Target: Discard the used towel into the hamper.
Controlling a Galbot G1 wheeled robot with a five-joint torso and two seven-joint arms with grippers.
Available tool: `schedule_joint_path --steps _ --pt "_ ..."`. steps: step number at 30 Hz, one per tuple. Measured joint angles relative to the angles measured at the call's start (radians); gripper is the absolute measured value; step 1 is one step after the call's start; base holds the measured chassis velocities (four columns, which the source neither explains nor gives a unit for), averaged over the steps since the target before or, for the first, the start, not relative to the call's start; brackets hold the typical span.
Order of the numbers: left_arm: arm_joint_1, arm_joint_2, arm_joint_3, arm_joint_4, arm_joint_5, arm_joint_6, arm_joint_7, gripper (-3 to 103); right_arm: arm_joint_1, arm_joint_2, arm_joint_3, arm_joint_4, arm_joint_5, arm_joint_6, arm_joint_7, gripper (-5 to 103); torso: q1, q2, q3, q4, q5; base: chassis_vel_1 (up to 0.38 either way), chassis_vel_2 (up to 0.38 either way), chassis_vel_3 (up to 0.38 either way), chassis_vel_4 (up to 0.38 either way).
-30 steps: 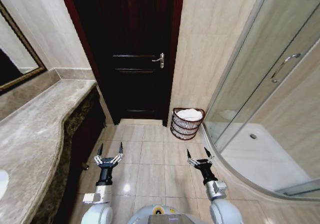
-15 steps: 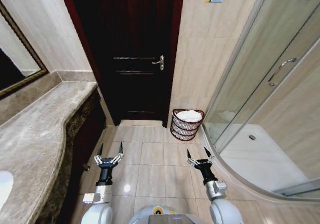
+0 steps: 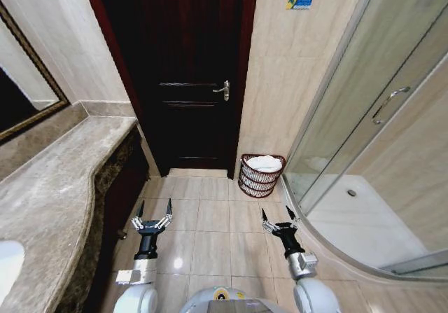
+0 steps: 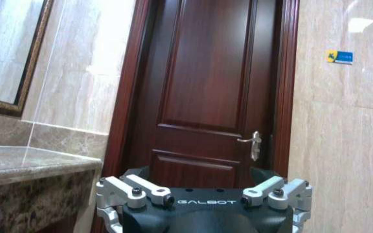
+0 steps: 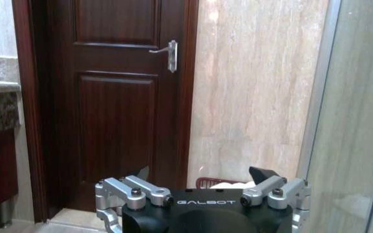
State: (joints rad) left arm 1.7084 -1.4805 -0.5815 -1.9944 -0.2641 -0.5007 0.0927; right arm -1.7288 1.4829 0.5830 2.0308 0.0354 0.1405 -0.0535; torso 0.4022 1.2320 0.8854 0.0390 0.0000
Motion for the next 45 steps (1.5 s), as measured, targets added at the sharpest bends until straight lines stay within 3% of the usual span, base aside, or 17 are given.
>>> schedule_joint_path --steps 28,45 --pt "0.0 0.0 0.0 0.0 0.0 0.0 0.0 100 0.0 0.0 0.0 0.0 0.0 0.0 0.0 100 0.071 0.15 0.08 0.0 0.0 0.0 0.0 0.0 0.0" --pt "0.0 0.0 0.0 0.0 0.0 0.0 0.0 100 0.0 0.0 0.0 0.0 0.0 0.0 0.0 100 0.124 0.261 0.137 0.0 0.0 0.0 0.0 0.0 0.0"
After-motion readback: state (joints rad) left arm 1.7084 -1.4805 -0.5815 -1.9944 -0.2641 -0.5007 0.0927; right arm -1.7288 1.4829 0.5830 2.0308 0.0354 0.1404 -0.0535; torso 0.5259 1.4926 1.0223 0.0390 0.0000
